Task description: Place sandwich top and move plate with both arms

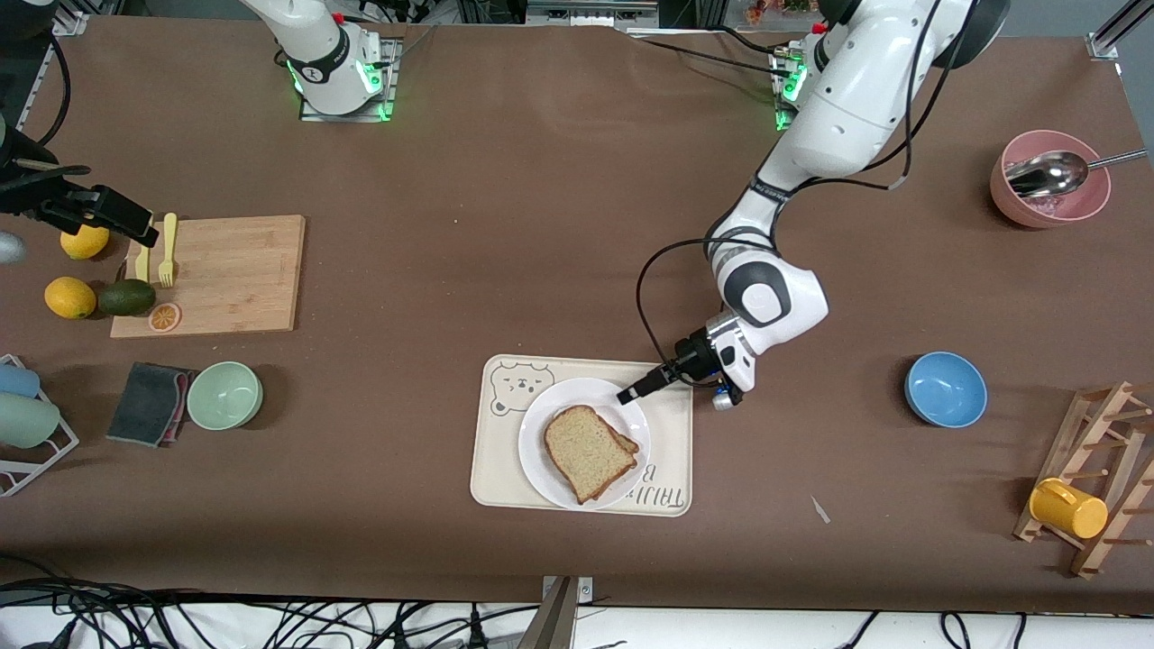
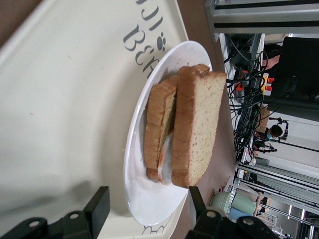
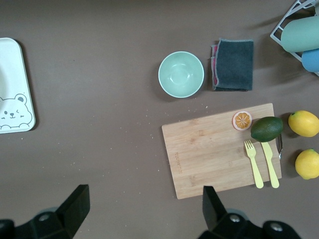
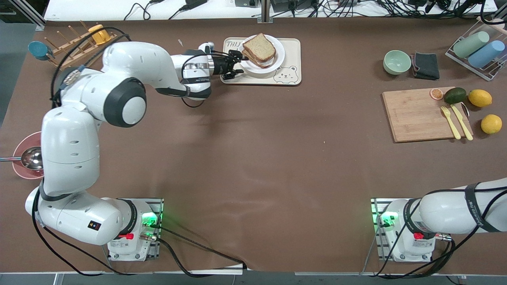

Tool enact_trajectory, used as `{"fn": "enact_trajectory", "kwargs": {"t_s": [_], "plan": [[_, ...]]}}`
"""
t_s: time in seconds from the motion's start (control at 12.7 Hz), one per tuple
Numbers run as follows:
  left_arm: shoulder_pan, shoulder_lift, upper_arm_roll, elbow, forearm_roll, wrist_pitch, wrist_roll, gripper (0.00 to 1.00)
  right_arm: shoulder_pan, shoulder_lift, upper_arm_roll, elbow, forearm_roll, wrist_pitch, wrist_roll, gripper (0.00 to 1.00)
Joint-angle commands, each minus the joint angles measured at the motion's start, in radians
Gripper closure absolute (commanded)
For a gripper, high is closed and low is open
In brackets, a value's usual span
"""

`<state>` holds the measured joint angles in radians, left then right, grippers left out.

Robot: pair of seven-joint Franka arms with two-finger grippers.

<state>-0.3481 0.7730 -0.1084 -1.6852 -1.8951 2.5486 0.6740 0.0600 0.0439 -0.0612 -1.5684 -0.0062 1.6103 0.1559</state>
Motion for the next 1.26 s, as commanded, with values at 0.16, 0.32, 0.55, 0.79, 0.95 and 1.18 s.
{"fn": "enact_trajectory", "kwargs": {"t_s": [0.16,0.32,0.55,0.79,0.95,1.18], "plan": [[0.046,-0.21,-0.004,-0.236,0.073,0.004,0.006,0.0,-0.015,0.002,0.011,0.021,0.018,-0.013,-0.01,0.0],[0.08,-0.312,-0.004,-0.33,0.126,0.002,0.006,0.0,-0.015,0.004,0.011,0.021,0.018,-0.012,-0.01,0.0],[0.171,-0.428,-0.017,-0.435,0.322,0.001,-0.002,0.0,-0.015,0.004,0.011,0.021,0.018,-0.013,-0.012,0.0],[0.262,-0.472,-0.069,-0.442,0.537,-0.013,-0.007,0.0,-0.015,0.004,0.011,0.021,0.018,-0.012,-0.012,0.0],[0.3,-0.507,-0.085,-0.436,0.734,-0.028,-0.011,0.0,-0.015,0.005,0.011,0.021,0.018,-0.012,-0.01,0.0],[0.351,-0.56,-0.082,-0.427,0.976,-0.117,-0.054,0.0,-0.015,0.005,0.011,0.021,0.018,-0.012,-0.009,0.0]]}}
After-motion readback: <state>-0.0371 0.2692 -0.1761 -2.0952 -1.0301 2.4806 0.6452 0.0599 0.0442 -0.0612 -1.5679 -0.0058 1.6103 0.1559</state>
